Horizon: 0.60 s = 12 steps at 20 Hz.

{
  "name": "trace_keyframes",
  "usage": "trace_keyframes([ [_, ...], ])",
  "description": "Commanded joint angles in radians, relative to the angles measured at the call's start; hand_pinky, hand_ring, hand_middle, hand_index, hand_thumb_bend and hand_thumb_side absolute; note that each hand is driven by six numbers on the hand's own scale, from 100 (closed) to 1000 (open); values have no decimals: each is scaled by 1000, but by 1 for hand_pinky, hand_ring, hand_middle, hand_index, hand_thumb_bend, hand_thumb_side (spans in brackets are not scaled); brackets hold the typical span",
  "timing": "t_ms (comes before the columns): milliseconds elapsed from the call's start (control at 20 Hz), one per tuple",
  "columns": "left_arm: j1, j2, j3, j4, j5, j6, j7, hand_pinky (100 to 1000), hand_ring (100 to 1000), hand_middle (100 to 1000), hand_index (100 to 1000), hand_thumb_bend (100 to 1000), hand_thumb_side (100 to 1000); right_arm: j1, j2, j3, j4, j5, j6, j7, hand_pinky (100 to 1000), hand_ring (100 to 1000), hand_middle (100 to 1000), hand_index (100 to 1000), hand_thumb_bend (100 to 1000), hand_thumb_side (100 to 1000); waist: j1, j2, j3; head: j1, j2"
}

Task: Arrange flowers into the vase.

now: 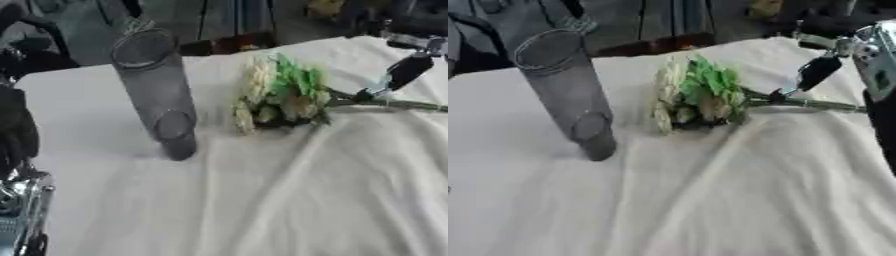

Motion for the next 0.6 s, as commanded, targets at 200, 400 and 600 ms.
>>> trace_keyframes([
  [200, -9, 18, 1, -14, 1, 1, 2, 670, 838, 934, 1000, 100, 1000, 4, -25, -31, -11, 55, -85, -22, 861, 920, 862, 959, 790, 577, -7, -17, 3, 0, -12],
  [400, -10, 17, 0, -14, 1, 1, 2, 670, 838, 934, 1000, 100, 1000, 18, -22, -26, -4, 69, -84, -91, 832, 888, 830, 930, 761, 566, -6, -16, 7, -3, -14],
  [600, -12, 15, -1, -14, 3, 1, 1, 669, 838, 934, 1000, 100, 1000, 24, -6, -23, 25, 90, -80, -159, 788, 852, 784, 896, 733, 569, -3, -13, 10, -9, -16],
])
